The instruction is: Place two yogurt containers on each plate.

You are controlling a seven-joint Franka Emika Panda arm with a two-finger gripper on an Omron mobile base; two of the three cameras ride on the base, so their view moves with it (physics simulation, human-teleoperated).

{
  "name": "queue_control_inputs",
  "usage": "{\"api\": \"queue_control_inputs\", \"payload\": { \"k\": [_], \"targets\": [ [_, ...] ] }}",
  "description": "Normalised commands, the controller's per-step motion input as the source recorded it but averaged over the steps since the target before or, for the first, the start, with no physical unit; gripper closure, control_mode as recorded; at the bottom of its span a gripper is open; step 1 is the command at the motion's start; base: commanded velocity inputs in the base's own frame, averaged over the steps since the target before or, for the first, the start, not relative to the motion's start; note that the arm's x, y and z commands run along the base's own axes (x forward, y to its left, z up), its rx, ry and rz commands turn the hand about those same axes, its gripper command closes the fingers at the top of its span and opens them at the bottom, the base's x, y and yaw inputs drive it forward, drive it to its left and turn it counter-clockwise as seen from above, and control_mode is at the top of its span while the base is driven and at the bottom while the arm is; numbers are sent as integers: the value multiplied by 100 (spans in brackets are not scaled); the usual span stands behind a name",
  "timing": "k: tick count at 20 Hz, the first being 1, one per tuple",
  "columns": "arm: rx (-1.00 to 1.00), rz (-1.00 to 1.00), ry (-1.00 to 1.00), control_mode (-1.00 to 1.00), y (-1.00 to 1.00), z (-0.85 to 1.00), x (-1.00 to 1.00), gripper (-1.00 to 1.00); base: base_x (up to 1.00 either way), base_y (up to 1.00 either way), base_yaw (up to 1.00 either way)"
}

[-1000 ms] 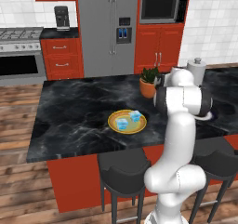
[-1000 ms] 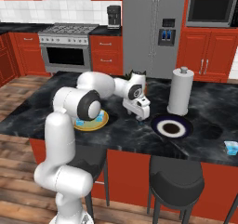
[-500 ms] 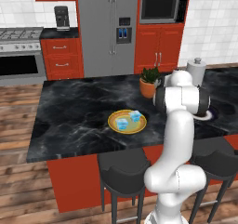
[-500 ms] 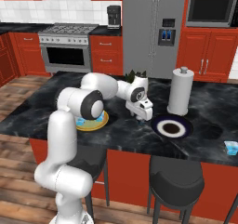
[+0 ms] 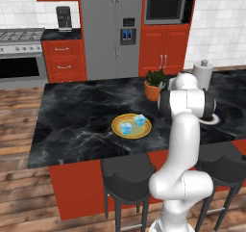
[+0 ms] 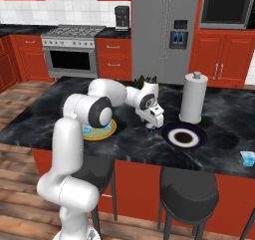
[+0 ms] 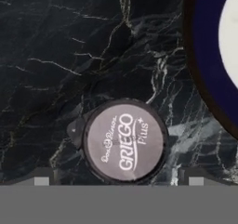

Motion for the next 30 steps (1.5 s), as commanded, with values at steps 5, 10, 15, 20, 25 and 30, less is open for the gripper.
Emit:
{"api": "queue_control_inputs", "payload": {
  "k": [5,10,15,20,25,30],
  "targets": [
    [-4,0,-6,-100,0,-15,12,-100,0,0,0],
    [-5,0,-2,-100,-1,-21,2,-100,0,0,0],
    [-5,0,-3,-100,-2,-16,2,-100,0,0,0],
    [-2,0,0,-100,-11,-8,9,-100,0,0,0],
    [0,0,0,-100,-6,-15,5,-100,0,0,0],
    [0,0,0,-100,-1,-15,8,-100,0,0,0]
  ]
}}
